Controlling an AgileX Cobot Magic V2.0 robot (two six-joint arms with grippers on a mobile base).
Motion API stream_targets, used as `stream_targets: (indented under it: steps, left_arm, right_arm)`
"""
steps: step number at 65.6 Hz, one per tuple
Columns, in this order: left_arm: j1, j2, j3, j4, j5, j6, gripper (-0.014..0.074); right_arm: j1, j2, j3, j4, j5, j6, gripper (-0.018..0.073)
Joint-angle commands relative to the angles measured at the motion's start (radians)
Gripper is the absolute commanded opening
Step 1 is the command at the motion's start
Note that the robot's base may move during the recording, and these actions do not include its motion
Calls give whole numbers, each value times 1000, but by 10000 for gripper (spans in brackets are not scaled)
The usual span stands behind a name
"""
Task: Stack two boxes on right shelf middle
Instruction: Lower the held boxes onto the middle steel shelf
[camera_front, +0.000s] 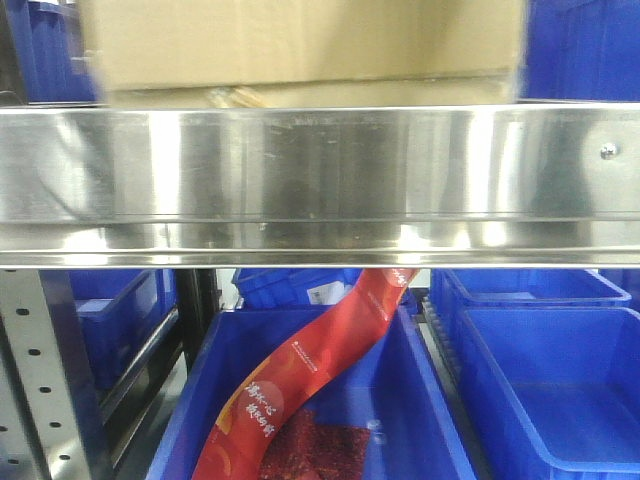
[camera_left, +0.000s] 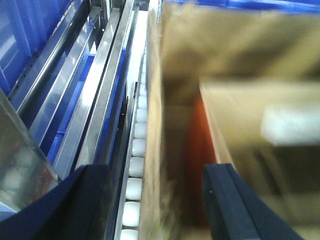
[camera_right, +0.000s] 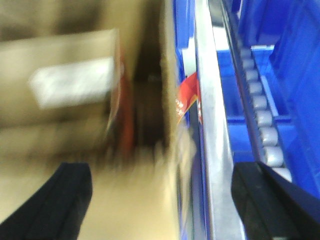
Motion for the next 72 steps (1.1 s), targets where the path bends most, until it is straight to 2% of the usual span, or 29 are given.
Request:
stream_targets:
  steps: [1,6,12,21,23,30,36,40,48,56,65,72]
  left_arm:
    - [1,-18,-9,6,-11,-2,317]
    - [1,-21,-9,6,-11,-2,301]
    - [1,-21,-9,6,-15,-2,230]
    - [1,-21,-9,10,-28,-2,-29]
    - [1,-21,-9,10,-28,0,-107]
    - [1,-21,-9,-22,-10,94,-93]
    - [1,-33,-2,-137,-24,250,-92]
    - [1,-50,14,-190,-45,304,-92]
    - [1,-112,110,-223,-132,306,-92]
    - [1,-225,287,-260,-307,305,-92]
    - [1,-366,516,-264,-492,301,-92]
    - [3,-467,674,-259,-567,245,-92]
  right_arm:
    - [-4,-31,-15,-18,2,1,453]
    - [-4,-43,-15,-20,10,1,382]
    - [-4,-47,-15,-29,17,1,209]
    - [-4,-53,-15,-29,18,-1,-167]
    - [-4,-58,-15,-27,18,-6,-162]
    - [-4,-77,-15,-15,18,-130,-162]
    - [-4,-105,1,-15,23,-211,-162]
    - [-14,-130,28,-10,-5,-213,-162]
    - [-36,-212,153,51,-154,-213,-162]
    - [-38,-313,336,56,-335,-213,-162]
    - [-38,-413,521,56,-503,-176,-162]
    - [-38,-489,655,56,-610,-163,-162]
